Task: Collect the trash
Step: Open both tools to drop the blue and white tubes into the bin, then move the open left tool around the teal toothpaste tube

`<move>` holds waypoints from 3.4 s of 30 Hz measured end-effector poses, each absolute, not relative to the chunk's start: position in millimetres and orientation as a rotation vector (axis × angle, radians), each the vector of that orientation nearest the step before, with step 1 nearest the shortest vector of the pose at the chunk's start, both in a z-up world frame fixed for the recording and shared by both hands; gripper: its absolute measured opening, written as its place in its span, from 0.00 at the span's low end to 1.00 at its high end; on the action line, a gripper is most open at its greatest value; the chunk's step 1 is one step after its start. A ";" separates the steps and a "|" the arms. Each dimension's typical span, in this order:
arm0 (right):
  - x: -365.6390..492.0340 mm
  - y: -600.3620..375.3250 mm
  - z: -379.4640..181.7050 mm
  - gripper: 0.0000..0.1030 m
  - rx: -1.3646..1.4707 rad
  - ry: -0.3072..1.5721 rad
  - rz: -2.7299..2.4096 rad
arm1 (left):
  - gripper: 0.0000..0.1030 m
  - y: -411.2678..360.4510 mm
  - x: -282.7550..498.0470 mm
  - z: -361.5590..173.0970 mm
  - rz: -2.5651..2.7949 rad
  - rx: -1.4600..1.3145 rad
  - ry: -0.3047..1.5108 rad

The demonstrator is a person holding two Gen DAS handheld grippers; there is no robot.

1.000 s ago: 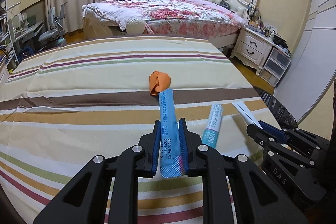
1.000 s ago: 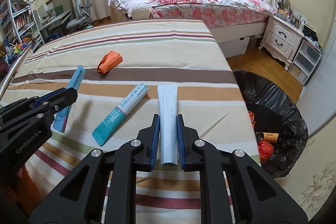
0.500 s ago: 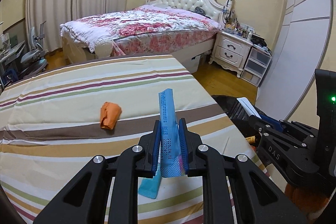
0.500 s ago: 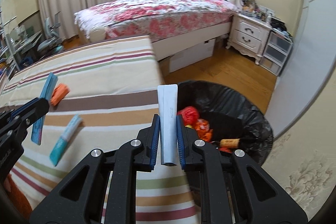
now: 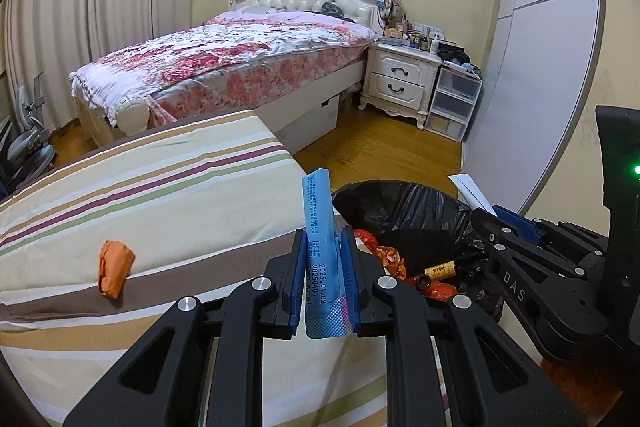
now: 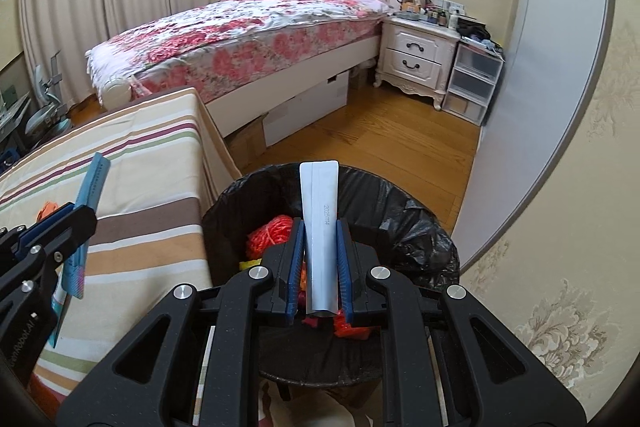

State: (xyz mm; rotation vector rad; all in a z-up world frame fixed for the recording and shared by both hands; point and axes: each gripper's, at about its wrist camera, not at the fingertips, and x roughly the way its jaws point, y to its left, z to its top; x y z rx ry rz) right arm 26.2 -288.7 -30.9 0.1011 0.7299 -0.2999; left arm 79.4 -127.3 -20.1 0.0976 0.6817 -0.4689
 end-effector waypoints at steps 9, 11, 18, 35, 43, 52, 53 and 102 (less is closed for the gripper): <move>31.0 -304.2 -37.3 0.16 0.129 0.738 -0.340 | 0.18 -157.3 92.8 -31.9 -0.496 0.153 0.696; 31.9 -306.5 -38.5 0.16 0.135 0.740 -0.347 | 0.18 -161.9 96.4 -33.5 -0.502 0.156 0.703; 36.2 -309.8 -44.3 0.16 0.144 0.751 -0.362 | 0.18 -174.0 102.6 -39.0 -0.520 0.174 0.715; 40.5 -320.8 -55.0 0.31 0.182 0.761 -0.404 | 0.43 -183.3 115.5 -48.6 -0.515 0.168 0.755; 37.2 -323.0 -52.7 0.41 0.184 0.743 -0.420 | 0.56 -181.4 114.3 -46.0 -0.505 0.158 0.745; 34.7 -322.9 -49.9 0.47 0.179 0.736 -0.418 | 0.61 -167.9 112.4 -39.3 -0.480 0.139 0.738; 34.2 -322.8 -49.4 0.47 0.180 0.735 -0.417 | 0.62 -166.1 111.8 -38.6 -0.476 0.137 0.738; 31.2 -189.7 -45.1 0.51 0.040 0.777 -0.076 | 0.17 -21.4 51.6 -54.6 -0.244 0.066 0.822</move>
